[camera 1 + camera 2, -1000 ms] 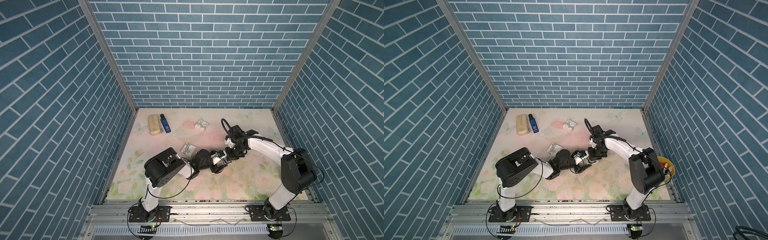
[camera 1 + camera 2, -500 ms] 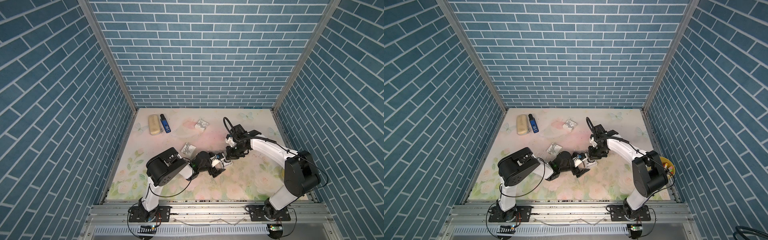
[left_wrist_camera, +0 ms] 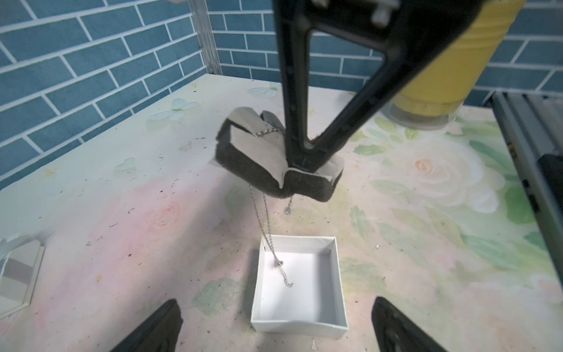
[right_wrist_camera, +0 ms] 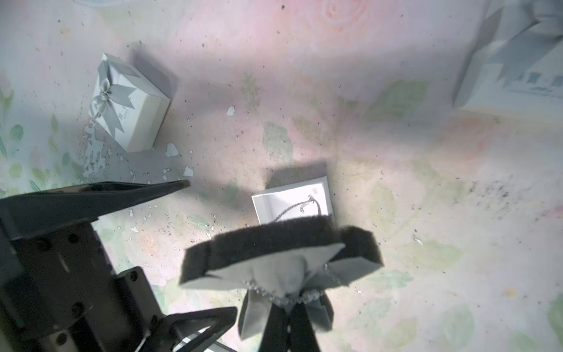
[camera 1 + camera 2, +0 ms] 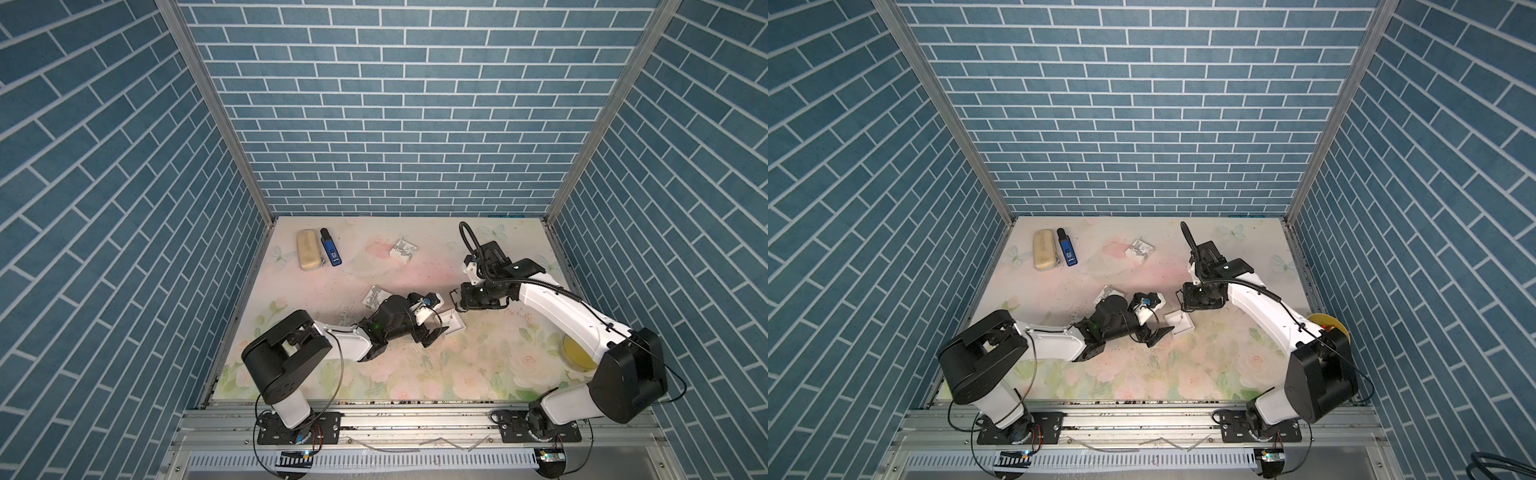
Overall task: Take the necklace out of the lift-off lid jewelry box
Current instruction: Take out the inner lining from the jewelry box.
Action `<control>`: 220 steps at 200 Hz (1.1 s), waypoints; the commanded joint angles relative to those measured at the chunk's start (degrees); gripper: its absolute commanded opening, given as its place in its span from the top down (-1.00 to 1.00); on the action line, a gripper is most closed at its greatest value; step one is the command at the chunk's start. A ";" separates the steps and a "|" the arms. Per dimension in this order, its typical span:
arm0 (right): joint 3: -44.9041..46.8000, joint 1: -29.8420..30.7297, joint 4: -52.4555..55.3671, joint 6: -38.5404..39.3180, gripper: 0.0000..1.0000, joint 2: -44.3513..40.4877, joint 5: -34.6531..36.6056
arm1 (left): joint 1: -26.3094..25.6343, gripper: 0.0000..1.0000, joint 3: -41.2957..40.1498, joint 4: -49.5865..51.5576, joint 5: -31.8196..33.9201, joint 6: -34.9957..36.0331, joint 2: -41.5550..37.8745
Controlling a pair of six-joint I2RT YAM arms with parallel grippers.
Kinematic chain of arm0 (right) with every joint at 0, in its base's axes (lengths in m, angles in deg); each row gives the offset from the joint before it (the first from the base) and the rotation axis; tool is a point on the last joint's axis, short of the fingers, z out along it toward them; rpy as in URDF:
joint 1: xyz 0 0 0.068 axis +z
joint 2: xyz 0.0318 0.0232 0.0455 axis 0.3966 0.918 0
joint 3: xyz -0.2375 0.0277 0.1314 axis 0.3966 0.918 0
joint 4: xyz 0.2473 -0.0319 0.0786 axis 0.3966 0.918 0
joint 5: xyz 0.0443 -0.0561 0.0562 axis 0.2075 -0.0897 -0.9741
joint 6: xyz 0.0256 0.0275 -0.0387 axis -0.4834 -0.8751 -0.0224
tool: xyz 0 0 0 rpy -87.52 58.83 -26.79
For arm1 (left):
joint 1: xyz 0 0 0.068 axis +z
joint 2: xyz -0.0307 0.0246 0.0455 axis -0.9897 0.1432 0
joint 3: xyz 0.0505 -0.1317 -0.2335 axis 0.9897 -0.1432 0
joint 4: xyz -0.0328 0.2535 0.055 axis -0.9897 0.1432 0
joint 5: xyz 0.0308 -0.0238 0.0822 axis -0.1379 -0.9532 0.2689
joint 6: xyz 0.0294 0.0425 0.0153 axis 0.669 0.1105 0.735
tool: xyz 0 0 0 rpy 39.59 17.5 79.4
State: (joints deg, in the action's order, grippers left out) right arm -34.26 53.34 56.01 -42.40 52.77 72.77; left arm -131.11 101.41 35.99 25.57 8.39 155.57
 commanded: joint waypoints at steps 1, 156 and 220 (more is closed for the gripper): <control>-2.32 -0.09 1.80 -2.81 1.00 -2.51 2.34 | 1.71 -0.90 4.26 11.29 0.23 -9.78 -4.54; -7.27 -0.15 0.91 -5.90 1.00 -3.95 -3.90 | 3.31 -0.38 13.39 5.37 -10.71 -47.53 -1.07; -7.25 -0.11 0.39 -6.25 1.00 -3.26 -4.99 | 2.55 -0.17 13.81 2.42 -10.21 -47.43 1.82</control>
State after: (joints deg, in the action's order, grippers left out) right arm -40.16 53.34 56.16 -46.46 49.97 68.73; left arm -128.18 113.39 40.43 15.16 -39.12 156.64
